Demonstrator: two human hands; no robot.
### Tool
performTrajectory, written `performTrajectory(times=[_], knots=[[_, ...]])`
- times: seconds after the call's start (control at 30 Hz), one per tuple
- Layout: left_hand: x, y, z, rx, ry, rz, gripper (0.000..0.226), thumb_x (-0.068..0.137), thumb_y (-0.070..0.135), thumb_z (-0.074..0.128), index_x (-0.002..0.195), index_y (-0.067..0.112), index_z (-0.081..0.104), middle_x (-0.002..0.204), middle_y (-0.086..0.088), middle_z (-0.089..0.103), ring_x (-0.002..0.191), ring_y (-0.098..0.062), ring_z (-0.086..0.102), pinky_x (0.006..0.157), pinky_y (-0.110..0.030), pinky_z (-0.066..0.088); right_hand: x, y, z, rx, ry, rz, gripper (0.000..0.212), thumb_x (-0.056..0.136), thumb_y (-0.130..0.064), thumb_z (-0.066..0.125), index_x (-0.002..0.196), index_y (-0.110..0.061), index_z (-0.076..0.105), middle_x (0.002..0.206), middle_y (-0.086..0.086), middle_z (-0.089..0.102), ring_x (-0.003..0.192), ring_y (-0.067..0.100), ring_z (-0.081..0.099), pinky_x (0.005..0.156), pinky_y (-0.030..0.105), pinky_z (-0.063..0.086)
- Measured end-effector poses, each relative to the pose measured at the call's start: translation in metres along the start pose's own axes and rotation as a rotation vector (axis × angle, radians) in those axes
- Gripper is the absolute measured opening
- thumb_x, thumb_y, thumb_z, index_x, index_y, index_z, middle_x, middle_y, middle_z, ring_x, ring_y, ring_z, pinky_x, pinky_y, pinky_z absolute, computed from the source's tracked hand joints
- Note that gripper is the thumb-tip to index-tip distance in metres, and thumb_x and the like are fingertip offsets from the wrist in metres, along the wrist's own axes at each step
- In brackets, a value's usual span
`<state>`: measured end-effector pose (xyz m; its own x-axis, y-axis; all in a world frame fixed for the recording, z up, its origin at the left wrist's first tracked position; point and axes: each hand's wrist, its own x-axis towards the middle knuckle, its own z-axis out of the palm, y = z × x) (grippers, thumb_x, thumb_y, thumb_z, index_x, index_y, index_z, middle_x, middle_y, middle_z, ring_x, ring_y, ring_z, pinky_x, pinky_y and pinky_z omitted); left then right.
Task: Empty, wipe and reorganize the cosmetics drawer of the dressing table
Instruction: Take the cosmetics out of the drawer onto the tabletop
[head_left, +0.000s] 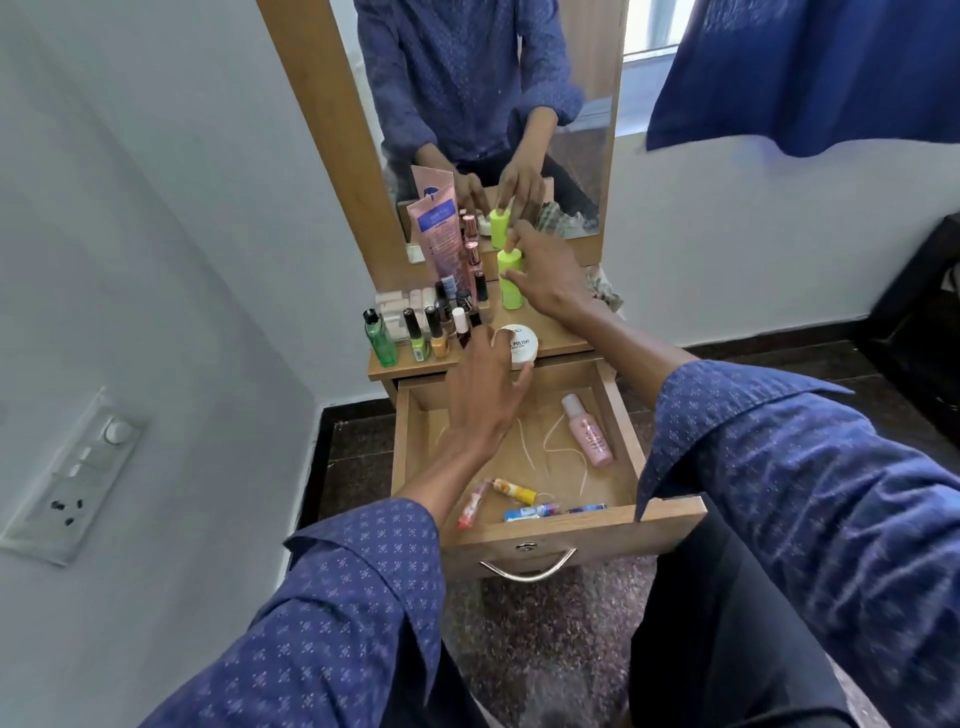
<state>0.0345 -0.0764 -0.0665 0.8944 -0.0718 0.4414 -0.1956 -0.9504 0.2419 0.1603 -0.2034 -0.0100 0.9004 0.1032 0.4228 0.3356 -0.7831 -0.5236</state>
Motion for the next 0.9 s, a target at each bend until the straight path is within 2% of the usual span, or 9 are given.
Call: performTrajectory(times=[0.1, 0.17, 0.3, 0.47, 0.63, 0.77, 0.83, 0.9], knots=[[0.000, 0.003, 0.004, 0.047, 0.012, 0.007, 0.043, 0.097, 0.037, 0.069, 0.132, 0.011, 0.065, 0.135, -0.010, 0.059, 0.103, -0.026, 0.069, 0.069, -0.038, 0.061, 0.003, 0.000, 0.005, 0.025, 0.018, 0.002, 0.029, 0.090, -0.021, 0.079, 0.108, -0.020, 0.056, 0.108, 0.004, 0.070, 0.093, 0.021, 0.064, 0.079, 0.034, 0.050], [0.001, 0.007, 0.004, 0.061, 0.006, 0.021, 0.038, 0.099, 0.031, 0.068, 0.130, 0.008, 0.066, 0.136, -0.011, 0.059, 0.102, -0.028, 0.070, 0.066, -0.039, 0.060, 0.003, 0.002, 0.009, 0.051, 0.041, 0.002, 0.030, 0.090, -0.021, 0.080, 0.108, -0.021, 0.056, 0.106, 0.004, 0.070, 0.092, 0.021, 0.064, 0.078, 0.034, 0.050], [0.008, 0.012, 0.006, 0.098, -0.024, 0.056, 0.021, 0.095, 0.005, 0.067, 0.116, 0.006, 0.071, 0.122, -0.008, 0.065, 0.080, -0.029, 0.071, 0.050, -0.037, 0.045, 0.003, 0.002, 0.013, 0.076, 0.085, 0.000, 0.032, 0.088, -0.017, 0.082, 0.108, -0.020, 0.056, 0.104, 0.001, 0.070, 0.089, 0.019, 0.063, 0.076, 0.034, 0.049], [0.015, 0.011, 0.003, 0.151, -0.033, 0.073, 0.030, 0.081, -0.013, 0.066, 0.104, 0.005, 0.073, 0.106, -0.011, 0.066, 0.064, -0.033, 0.066, 0.049, -0.037, 0.043, 0.001, 0.006, 0.014, 0.071, 0.089, -0.008, 0.038, 0.086, -0.003, 0.078, 0.109, -0.019, 0.053, 0.101, -0.001, 0.067, 0.088, 0.021, 0.062, 0.077, 0.040, 0.053], [0.018, 0.010, 0.006, 0.182, -0.038, 0.077, 0.032, 0.083, -0.011, 0.062, 0.108, 0.006, 0.072, 0.108, -0.010, 0.068, 0.074, -0.033, 0.069, 0.051, -0.038, 0.046, -0.012, 0.014, 0.012, 0.120, 0.052, -0.029, 0.048, 0.084, 0.001, 0.074, 0.122, -0.019, 0.053, 0.118, 0.006, 0.068, 0.097, 0.023, 0.066, 0.083, 0.043, 0.057], [0.017, 0.008, 0.006, 0.157, -0.015, 0.072, 0.030, 0.086, -0.007, 0.064, 0.112, 0.006, 0.073, 0.112, -0.010, 0.068, 0.072, -0.033, 0.070, 0.053, -0.039, 0.051, -0.030, 0.019, 0.003, 0.176, 0.075, -0.071, 0.050, 0.086, 0.006, 0.066, 0.130, -0.016, 0.053, 0.123, 0.008, 0.066, 0.099, 0.018, 0.062, 0.082, 0.036, 0.054], [0.014, 0.008, 0.003, 0.137, 0.017, 0.088, 0.032, 0.087, -0.007, 0.064, 0.115, 0.005, 0.070, 0.117, -0.012, 0.066, 0.074, -0.034, 0.070, 0.053, -0.039, 0.052, -0.037, 0.021, -0.001, 0.177, 0.089, -0.095, 0.050, 0.086, 0.007, 0.065, 0.129, -0.016, 0.054, 0.120, 0.006, 0.066, 0.098, 0.018, 0.063, 0.080, 0.035, 0.055], [0.009, 0.007, 0.001, 0.112, 0.033, 0.089, 0.030, 0.089, -0.004, 0.061, 0.117, 0.006, 0.067, 0.121, -0.011, 0.061, 0.079, -0.034, 0.068, 0.053, -0.043, 0.053, -0.042, 0.022, -0.001, 0.137, 0.098, -0.114, 0.036, 0.086, 0.005, 0.064, 0.117, -0.013, 0.061, 0.112, 0.006, 0.066, 0.093, 0.015, 0.059, 0.082, 0.036, 0.054]])
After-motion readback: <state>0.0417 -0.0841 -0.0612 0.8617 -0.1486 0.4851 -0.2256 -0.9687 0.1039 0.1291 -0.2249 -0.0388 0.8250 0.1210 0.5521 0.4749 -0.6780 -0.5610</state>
